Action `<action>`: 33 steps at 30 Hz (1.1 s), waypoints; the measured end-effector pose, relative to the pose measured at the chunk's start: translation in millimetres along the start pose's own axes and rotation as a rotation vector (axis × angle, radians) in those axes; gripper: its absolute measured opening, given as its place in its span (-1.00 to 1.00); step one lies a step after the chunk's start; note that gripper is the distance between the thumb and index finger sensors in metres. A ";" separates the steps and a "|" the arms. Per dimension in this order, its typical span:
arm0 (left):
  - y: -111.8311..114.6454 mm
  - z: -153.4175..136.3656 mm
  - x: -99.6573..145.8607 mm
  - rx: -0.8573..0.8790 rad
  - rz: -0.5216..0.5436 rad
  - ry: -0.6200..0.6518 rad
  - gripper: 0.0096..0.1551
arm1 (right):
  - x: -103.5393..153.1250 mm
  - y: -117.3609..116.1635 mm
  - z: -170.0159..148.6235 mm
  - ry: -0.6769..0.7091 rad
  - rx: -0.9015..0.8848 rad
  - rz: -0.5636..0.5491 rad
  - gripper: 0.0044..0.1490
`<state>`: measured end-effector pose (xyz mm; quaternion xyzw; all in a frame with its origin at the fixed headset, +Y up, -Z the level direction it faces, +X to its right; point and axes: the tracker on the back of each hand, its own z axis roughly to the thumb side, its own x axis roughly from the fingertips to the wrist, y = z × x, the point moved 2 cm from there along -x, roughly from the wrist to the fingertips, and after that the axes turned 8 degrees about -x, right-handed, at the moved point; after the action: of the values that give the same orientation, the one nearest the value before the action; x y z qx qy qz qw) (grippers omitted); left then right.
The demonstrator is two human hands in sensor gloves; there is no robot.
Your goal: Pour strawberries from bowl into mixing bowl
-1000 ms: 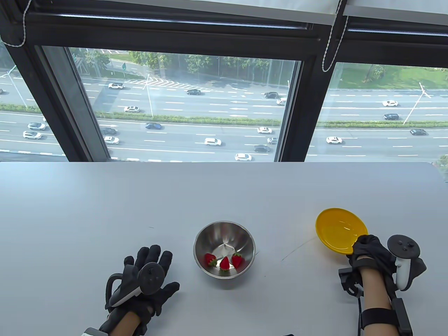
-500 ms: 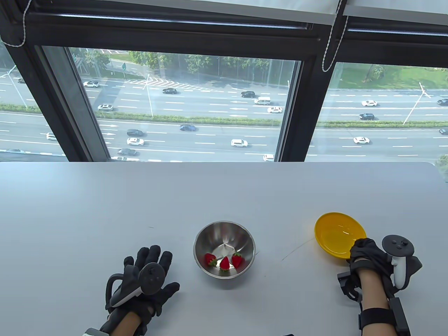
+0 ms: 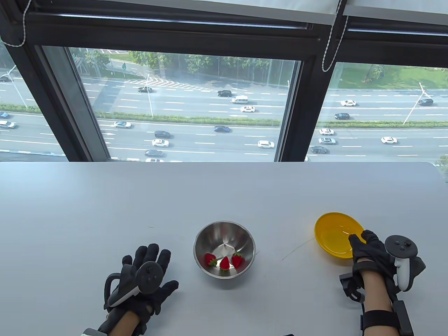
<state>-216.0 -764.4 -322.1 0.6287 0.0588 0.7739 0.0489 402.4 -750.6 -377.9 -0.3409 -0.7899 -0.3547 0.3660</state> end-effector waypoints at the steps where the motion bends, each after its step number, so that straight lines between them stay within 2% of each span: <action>1: -0.7 -0.3 0.1 0.000 0.004 0.000 0.09 | 1.4 0.6 2.0 0.010 0.006 -0.004 -0.05; 11: -2.4 -2.6 -0.4 0.015 0.025 0.001 0.09 | 21.3 2.2 35.0 0.171 0.150 -0.109 0.08; 18: -3.3 -3.1 -0.7 0.019 0.037 0.005 0.09 | 46.7 -16.7 72.7 0.349 0.338 -0.136 0.10; 33: -8.6 -6.9 -0.1 0.031 0.083 0.005 0.08 | 102.1 -65.6 121.3 0.617 0.562 -0.046 0.15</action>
<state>-222.6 -756.1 -324.8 0.6293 0.0448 0.7758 0.0069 258.3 -657.8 -372.8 -0.0878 -0.7166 -0.2191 0.6563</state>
